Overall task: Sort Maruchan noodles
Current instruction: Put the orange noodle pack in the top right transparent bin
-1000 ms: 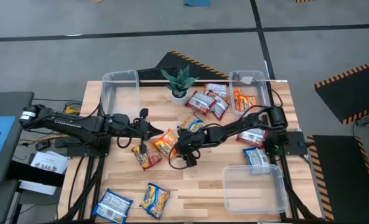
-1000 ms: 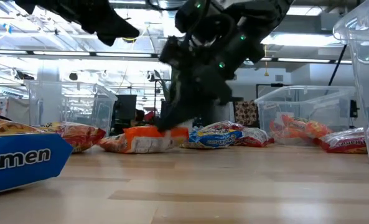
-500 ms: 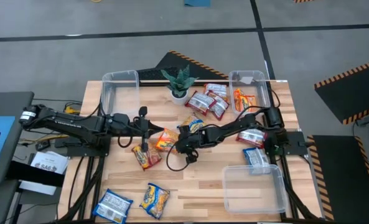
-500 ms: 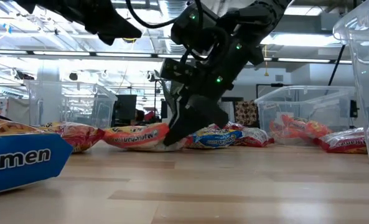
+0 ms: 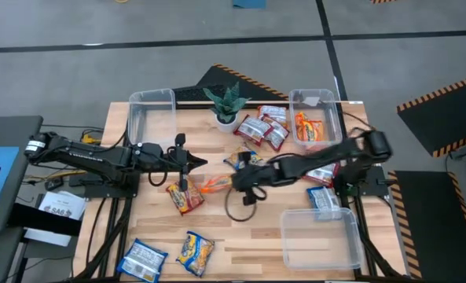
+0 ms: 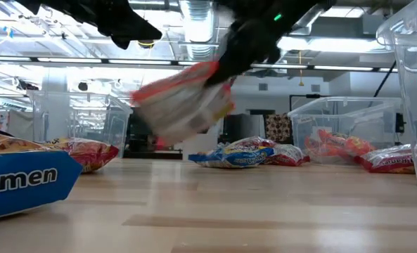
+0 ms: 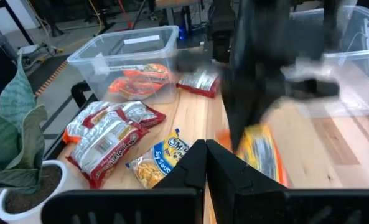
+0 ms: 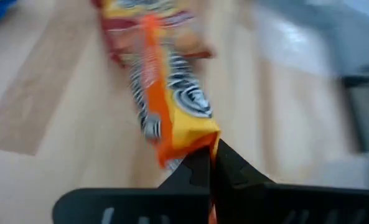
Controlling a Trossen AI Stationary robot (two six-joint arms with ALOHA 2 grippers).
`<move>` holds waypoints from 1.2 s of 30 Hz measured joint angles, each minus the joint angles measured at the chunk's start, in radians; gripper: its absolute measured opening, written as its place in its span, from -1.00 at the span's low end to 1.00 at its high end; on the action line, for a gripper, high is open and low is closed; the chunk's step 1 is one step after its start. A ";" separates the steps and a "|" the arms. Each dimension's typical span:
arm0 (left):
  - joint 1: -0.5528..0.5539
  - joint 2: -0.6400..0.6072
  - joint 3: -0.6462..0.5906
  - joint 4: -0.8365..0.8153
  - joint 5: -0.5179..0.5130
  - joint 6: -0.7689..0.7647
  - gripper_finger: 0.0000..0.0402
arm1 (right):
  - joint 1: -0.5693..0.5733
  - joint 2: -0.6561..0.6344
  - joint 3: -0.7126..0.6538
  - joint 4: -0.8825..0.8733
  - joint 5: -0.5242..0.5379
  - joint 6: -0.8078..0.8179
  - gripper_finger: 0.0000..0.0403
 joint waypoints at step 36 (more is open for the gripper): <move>0.000 0.000 0.000 0.009 -0.040 0.037 -1.00 | -0.423 -0.827 -0.685 0.005 0.849 0.548 -0.61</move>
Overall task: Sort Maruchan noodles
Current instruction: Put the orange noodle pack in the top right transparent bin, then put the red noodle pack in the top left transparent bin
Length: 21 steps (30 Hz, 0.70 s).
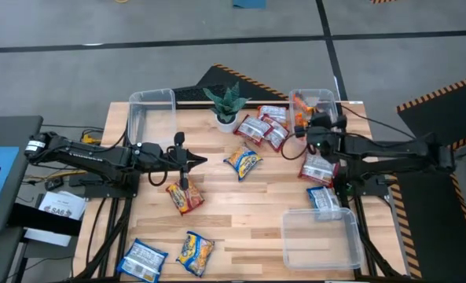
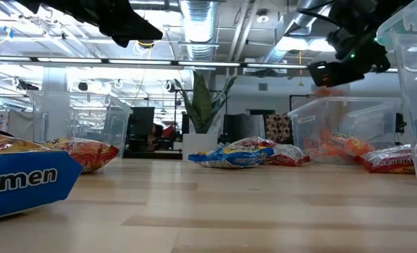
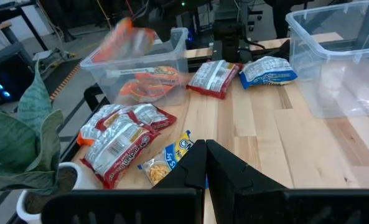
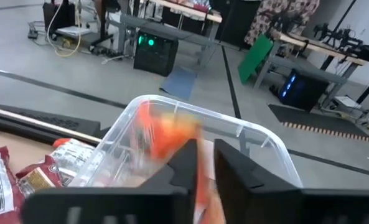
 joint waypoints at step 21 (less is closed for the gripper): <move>0.001 0.024 0.016 -0.290 0.216 -0.258 -0.55 | 0.133 -0.006 0.032 0.074 -0.021 -0.056 0.27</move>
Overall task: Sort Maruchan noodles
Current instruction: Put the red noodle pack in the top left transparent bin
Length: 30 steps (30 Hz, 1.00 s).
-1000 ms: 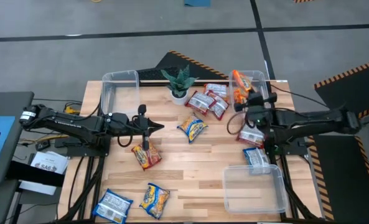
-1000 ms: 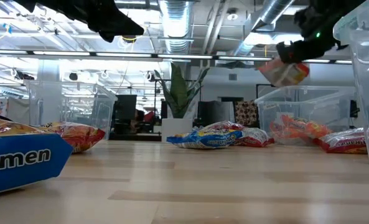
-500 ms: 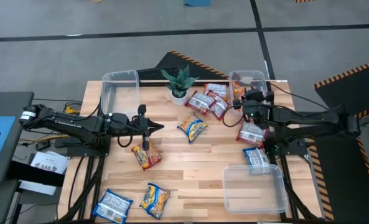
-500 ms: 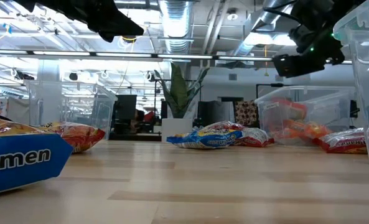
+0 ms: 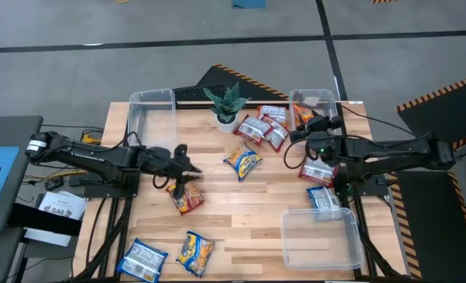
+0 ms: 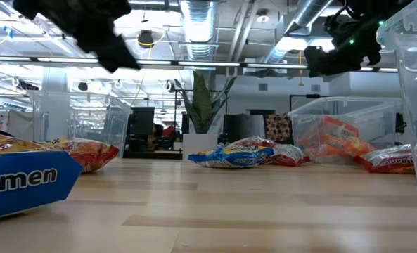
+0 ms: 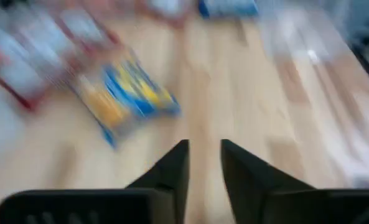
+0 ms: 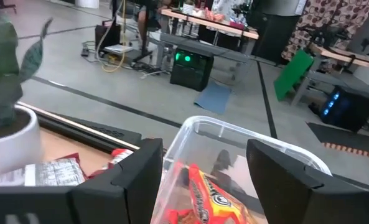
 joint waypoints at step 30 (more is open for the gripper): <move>-0.180 0.385 0.031 -0.289 -0.163 0.262 0.25 | -0.006 0.002 0.000 0.007 -0.047 0.001 0.27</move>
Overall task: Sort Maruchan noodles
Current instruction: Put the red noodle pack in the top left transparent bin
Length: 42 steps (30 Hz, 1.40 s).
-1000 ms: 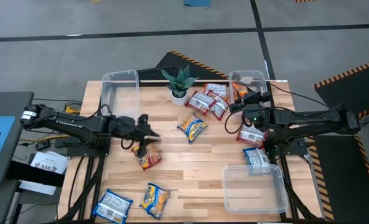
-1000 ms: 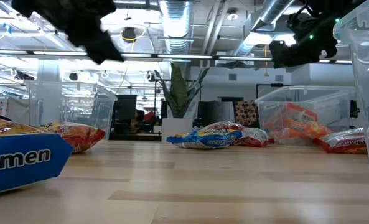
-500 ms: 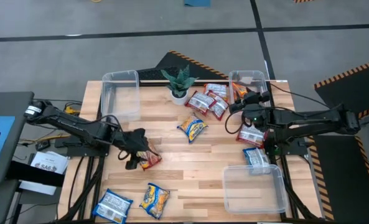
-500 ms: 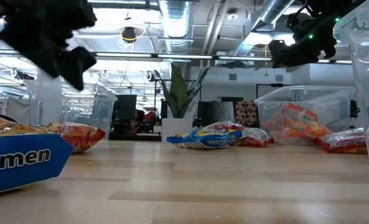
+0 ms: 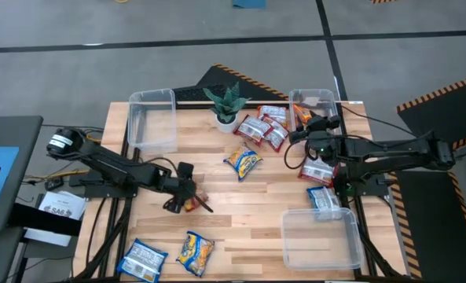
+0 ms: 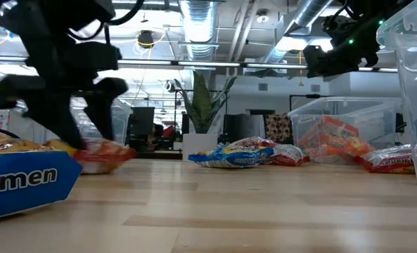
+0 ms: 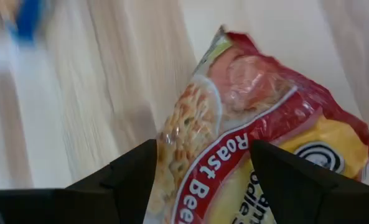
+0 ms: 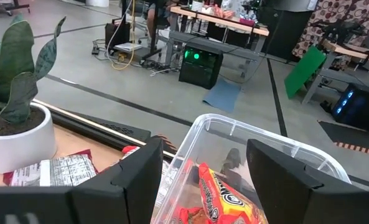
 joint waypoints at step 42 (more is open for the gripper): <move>0.153 -0.420 0.261 -0.160 -0.135 -0.072 -1.00 | -0.005 0.001 0.000 0.000 -0.058 0.009 0.27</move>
